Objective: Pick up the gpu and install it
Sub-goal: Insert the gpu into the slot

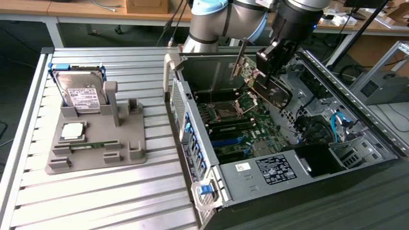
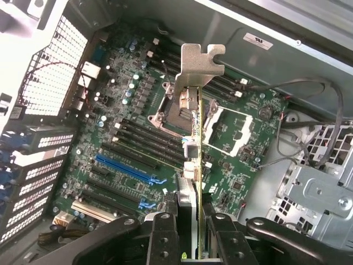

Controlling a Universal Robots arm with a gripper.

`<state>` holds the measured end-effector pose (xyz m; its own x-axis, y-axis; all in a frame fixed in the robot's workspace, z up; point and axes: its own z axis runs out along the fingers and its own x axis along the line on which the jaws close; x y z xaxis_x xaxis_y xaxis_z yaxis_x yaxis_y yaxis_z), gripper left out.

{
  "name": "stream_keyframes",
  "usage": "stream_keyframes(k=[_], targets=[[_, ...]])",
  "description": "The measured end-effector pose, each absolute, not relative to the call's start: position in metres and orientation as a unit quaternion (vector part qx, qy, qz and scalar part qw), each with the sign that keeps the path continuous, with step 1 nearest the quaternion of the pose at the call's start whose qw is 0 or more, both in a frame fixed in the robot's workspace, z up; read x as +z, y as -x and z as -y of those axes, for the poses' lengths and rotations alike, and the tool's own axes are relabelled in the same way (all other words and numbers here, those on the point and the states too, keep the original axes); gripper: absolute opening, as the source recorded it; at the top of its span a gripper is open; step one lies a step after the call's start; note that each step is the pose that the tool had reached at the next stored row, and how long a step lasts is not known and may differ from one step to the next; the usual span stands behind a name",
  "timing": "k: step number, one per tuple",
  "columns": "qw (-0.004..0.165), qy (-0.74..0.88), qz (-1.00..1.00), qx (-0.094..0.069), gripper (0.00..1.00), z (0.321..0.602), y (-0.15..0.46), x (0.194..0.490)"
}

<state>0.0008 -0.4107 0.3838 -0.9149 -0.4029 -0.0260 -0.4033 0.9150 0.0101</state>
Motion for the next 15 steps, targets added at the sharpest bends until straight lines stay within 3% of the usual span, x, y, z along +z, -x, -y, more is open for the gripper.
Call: stream_keyframes(k=[15], targets=[[0.011,0.236,-0.972,0.008,0.27,0.4107,-0.0008,0.3838]])
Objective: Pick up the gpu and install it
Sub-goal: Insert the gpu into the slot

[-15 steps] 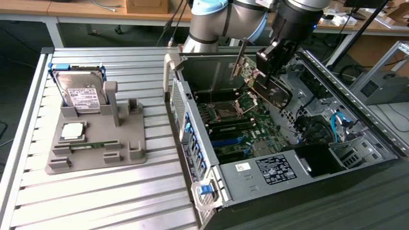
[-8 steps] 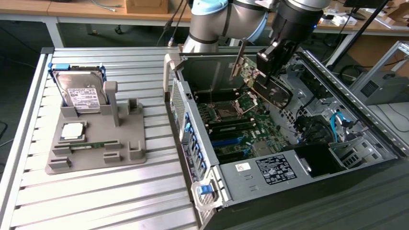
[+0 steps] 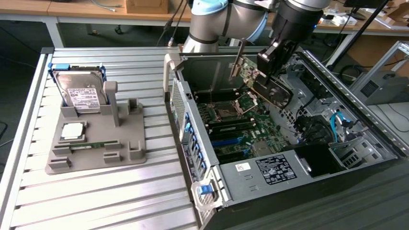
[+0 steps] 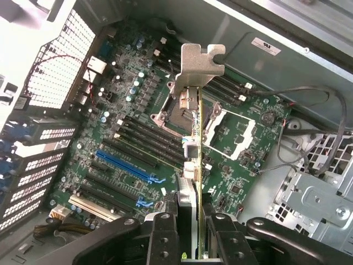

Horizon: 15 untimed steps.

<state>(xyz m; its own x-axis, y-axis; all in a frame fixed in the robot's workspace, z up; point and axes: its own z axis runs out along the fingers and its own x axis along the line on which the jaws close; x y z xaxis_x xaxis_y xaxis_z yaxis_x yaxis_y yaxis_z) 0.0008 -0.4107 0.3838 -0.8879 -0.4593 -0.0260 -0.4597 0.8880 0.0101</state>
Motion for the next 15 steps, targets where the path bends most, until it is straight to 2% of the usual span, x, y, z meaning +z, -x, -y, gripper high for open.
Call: stream_keyframes(k=[15], targets=[[0.011,0.265,-0.964,0.008,0.27,0.4107,-0.0007,0.3838]])
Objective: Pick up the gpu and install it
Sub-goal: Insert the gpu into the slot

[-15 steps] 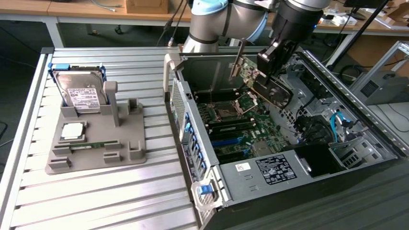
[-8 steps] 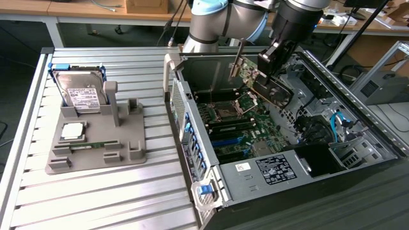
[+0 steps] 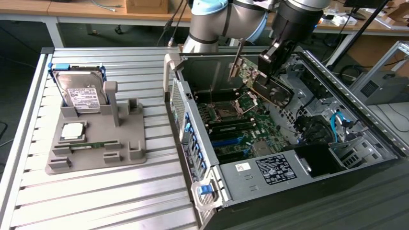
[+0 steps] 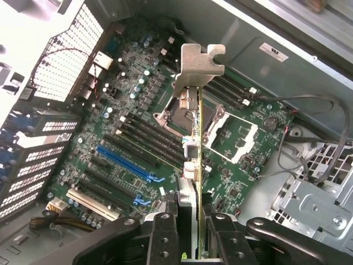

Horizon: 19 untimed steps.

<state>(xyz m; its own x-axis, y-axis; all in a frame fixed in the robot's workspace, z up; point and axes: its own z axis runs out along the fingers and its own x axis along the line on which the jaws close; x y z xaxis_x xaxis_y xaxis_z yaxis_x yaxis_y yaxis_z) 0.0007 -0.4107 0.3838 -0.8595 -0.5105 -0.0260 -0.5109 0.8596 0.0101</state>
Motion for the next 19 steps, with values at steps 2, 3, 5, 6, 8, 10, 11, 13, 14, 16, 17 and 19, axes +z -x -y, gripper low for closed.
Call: stream_keyframes(k=[2,3,5,6,8,10,11,13,14,16,17,19], targets=[[0.011,0.268,-0.963,0.008,0.27,0.4107,-0.0008,0.3838],[0.011,0.270,-0.963,0.008,0.27,0.4107,-0.0008,0.3838],[0.011,0.273,-0.962,0.008,0.27,0.4107,-0.0008,0.3838],[0.011,0.275,-0.961,0.008,0.27,0.4107,-0.0008,0.3838],[0.011,0.278,-0.960,0.008,0.27,0.4107,-0.0008,0.3838],[0.011,0.282,-0.959,0.009,0.27,0.4107,-0.0008,0.3838],[0.011,0.284,-0.959,0.009,0.27,0.4107,-0.0008,0.3838],[0.011,0.288,-0.958,0.009,0.27,0.4107,-0.0008,0.3838],[0.011,0.289,-0.957,0.009,0.27,0.4107,-0.0008,0.3838],[0.011,0.292,-0.956,0.009,0.27,0.4107,-0.0008,0.3838],[0.011,0.294,-0.956,0.009,0.27,0.4107,-0.0008,0.3838],[0.011,0.297,-0.955,0.009,0.27,0.4107,-0.0007,0.3838]])
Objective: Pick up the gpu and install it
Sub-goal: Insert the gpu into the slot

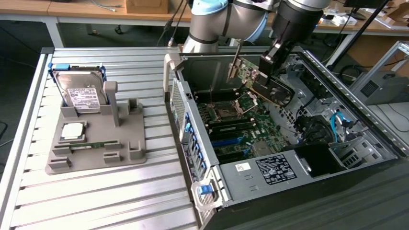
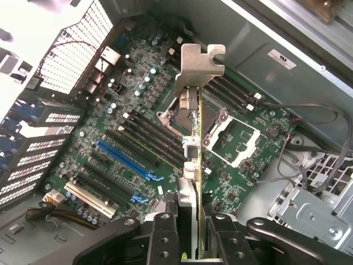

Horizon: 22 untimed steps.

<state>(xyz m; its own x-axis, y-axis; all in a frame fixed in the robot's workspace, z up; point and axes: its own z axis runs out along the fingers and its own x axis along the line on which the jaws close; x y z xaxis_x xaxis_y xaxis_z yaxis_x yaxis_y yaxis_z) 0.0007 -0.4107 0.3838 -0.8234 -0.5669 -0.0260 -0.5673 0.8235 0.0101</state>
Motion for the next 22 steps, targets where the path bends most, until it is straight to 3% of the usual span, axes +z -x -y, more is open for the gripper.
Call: stream_keyframes(k=[22], targets=[[0.011,0.330,-0.944,0.009,0.27,0.4107,-0.0008,0.3838]])
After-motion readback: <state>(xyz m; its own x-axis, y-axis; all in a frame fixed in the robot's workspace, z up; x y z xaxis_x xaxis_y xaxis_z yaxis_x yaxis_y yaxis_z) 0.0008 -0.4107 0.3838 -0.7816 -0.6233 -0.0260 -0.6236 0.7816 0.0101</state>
